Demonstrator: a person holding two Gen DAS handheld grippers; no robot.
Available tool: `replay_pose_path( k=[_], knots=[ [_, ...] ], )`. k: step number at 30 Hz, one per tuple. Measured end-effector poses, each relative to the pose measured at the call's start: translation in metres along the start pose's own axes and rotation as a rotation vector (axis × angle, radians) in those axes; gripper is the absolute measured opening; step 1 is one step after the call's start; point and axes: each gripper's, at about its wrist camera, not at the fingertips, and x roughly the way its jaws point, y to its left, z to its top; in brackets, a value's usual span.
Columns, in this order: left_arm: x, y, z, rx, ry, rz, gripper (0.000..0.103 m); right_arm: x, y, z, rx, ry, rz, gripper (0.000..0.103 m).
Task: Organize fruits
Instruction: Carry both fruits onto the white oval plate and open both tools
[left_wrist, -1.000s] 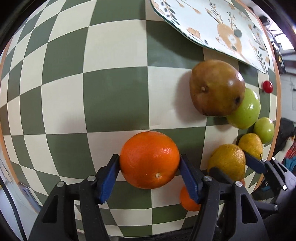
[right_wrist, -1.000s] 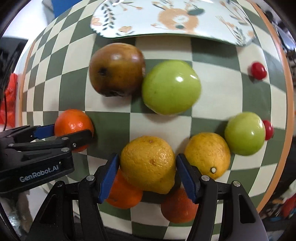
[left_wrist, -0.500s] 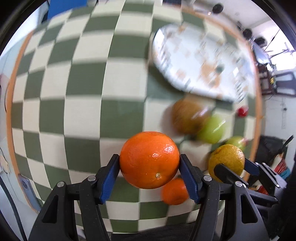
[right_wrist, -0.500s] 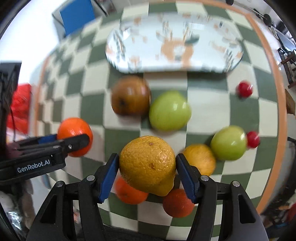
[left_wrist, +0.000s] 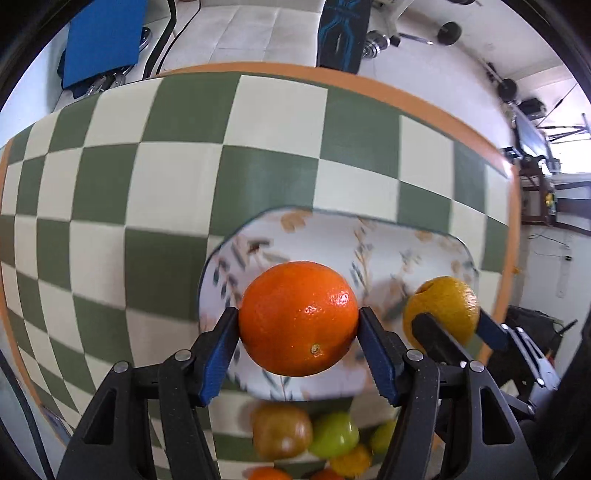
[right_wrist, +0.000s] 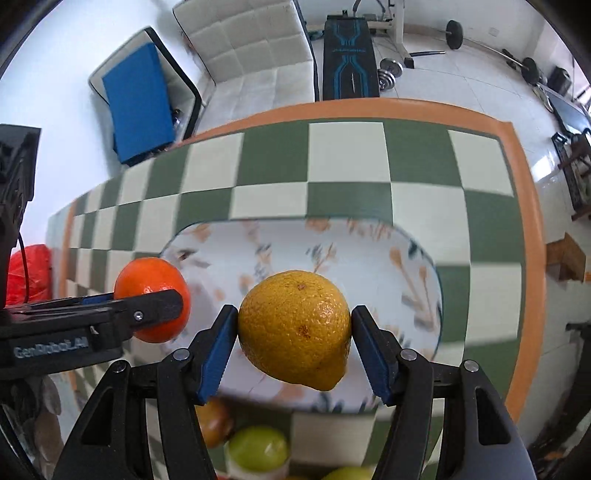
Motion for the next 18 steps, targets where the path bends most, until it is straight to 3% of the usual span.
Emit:
replay_pose_path(
  k=[9, 12, 14, 15, 18],
  knots=[
    [0.029, -0.003, 0.019, -0.022, 0.034, 0.046, 0.063, 0.049, -0.013, 0.017, -0.029, 0.053, 0.015, 0.066],
    [0.024, -0.002, 0.022, -0.024, 0.002, 0.052, 0.064, 0.052, -0.017, 0.020, -0.018, 0.050, 0.024, 0.067],
    [0.015, -0.003, 0.019, -0.024, -0.012, 0.052, 0.088, 0.052, -0.020, 0.021, -0.004, 0.055, 0.042, 0.078],
    [0.009, -0.003, 0.018, -0.017, -0.027, 0.051, 0.092, 0.048, -0.021, 0.021, -0.001, 0.051, 0.030, 0.087],
    [-0.003, -0.004, 0.013, 0.001, -0.064, 0.068, 0.095, 0.036, -0.022, 0.020, 0.010, 0.036, 0.012, 0.091]
  ],
)
